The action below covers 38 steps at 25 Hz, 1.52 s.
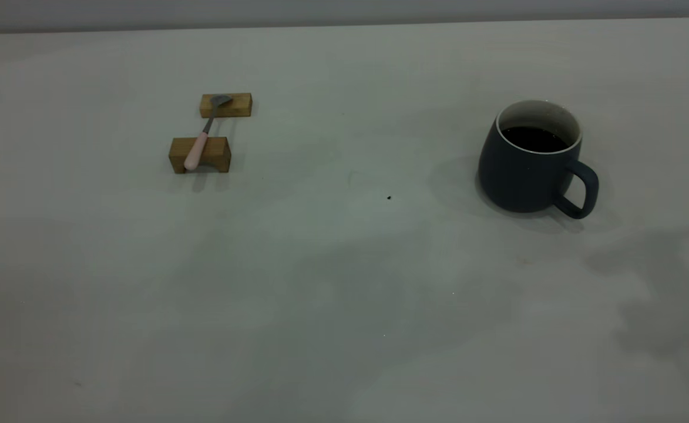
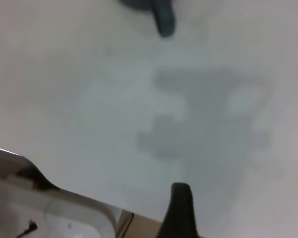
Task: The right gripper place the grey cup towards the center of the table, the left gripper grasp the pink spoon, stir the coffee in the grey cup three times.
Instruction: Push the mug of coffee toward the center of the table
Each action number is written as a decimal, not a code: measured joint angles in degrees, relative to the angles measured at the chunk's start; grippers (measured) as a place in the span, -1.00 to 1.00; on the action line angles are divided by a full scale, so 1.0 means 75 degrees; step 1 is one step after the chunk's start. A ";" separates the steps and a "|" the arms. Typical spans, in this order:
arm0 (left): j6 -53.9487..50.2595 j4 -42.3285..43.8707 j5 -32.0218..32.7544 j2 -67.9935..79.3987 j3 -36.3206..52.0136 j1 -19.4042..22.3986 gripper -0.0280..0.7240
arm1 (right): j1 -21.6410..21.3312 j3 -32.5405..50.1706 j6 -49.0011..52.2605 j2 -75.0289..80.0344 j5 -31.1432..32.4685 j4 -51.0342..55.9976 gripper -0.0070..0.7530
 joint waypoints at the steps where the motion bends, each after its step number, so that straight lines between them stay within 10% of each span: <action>1: 0.0000 0.0000 0.0000 0.0000 0.0000 0.0000 0.47 | 0.0000 -0.0201 -0.0182 0.0599 -0.0081 0.0076 0.94; 30: 0.0000 0.0000 0.0000 0.0000 0.0000 0.0000 0.47 | 0.0898 -0.2663 -0.1650 0.6057 -0.2500 0.0136 0.88; 38: 0.0000 0.0000 0.0000 0.0000 0.0000 0.0000 0.47 | 0.0920 -0.2830 -0.1655 0.6443 -0.2734 0.0174 0.29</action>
